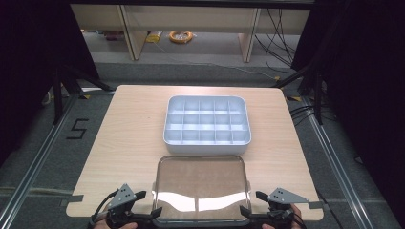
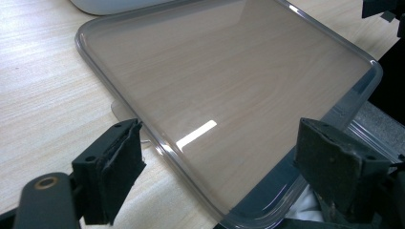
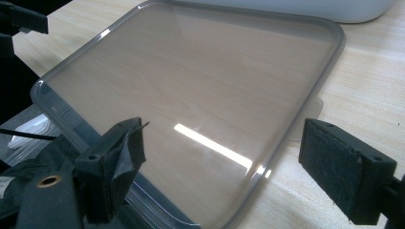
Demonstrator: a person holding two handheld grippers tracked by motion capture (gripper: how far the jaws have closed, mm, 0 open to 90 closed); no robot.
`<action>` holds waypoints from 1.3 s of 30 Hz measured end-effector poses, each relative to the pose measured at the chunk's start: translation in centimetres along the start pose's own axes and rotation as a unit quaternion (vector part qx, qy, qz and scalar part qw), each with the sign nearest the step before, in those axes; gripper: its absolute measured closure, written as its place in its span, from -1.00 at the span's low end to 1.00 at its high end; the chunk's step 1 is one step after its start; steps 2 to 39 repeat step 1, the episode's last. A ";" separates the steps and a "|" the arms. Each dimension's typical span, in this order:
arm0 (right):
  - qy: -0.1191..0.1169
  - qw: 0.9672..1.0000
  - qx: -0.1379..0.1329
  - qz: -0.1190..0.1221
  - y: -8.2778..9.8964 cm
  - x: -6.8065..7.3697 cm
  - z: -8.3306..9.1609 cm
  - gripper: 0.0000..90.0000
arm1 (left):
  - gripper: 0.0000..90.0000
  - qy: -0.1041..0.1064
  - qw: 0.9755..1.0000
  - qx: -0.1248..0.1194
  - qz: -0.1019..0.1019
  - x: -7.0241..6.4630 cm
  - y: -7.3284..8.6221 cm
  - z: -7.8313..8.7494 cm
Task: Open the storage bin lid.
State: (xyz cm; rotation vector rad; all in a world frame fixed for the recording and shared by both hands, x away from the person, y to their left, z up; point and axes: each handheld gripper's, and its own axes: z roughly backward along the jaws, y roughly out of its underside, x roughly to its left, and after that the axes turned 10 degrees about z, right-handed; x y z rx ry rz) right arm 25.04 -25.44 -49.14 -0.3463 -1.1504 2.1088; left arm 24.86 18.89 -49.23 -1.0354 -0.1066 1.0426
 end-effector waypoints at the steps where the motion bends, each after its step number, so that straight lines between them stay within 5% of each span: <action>1: 0.001 1.000 -0.001 -0.004 0.0 0.0 0.0 -0.64 | -0.64 0.001 1.000 0.000 0.001 0.0 0.0 0.0; 39: 0.001 1.000 -0.001 -0.004 0.0 0.0 0.0 -0.64 | -0.64 0.001 1.000 0.000 0.001 0.0 0.0 0.0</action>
